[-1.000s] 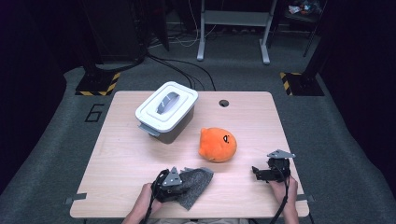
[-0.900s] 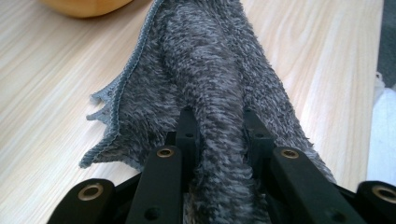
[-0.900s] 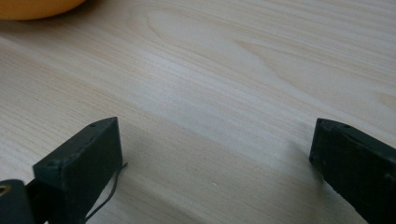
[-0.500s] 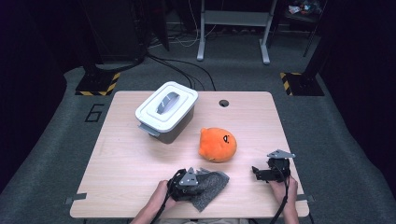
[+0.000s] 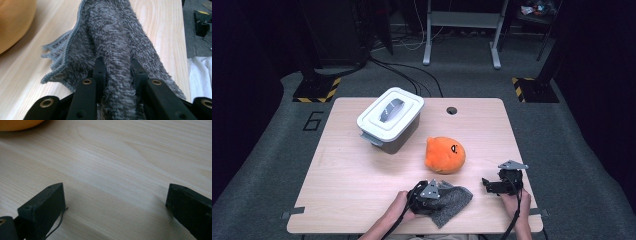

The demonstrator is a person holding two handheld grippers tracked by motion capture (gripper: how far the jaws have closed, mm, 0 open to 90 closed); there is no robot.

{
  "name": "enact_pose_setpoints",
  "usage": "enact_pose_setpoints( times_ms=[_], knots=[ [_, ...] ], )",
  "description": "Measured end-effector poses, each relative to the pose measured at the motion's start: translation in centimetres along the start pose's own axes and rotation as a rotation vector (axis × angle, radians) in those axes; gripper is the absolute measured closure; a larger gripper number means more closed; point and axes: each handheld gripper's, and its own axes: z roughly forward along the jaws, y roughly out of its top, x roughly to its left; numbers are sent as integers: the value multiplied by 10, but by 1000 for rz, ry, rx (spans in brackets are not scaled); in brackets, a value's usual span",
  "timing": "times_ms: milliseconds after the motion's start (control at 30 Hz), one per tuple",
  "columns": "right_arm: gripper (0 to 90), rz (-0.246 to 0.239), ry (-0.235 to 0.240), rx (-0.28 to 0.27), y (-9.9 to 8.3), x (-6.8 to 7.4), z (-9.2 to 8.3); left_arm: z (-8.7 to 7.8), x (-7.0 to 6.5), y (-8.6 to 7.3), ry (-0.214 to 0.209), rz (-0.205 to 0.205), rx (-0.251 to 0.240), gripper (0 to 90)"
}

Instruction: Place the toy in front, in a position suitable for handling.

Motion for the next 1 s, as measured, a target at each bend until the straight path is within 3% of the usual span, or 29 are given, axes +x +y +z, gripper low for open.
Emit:
enact_pose_setpoints(
  times_ms=[133,200,233,300,367,400,533,833,1000],
  knots=[
    [16,0,0,0,0,0,0,4,2,1,-17,-5,-13,678],
    [16,0,0,0,0,0,0,3,2,1,-16,-9,-13,596],
    [16,0,0,0,0,0,0,2,2,1,-21,-8,-16,596],
    [16,6,-1,2,0,0,0,-2,2,0,-1,-16,-21,494],
    [16,3,-1,1,0,0,0,-5,2,-1,7,-20,-18,473],
    [16,5,-1,1,0,0,0,-6,2,-1,22,-32,-21,381],
    [16,6,-1,2,0,0,0,-14,4,-2,40,-52,-55,291],
    [16,7,-2,2,0,0,0,-38,5,-10,73,-79,-76,257],
    [16,7,-1,2,0,0,0,-56,9,-24,140,-111,-87,210]
  ],
)
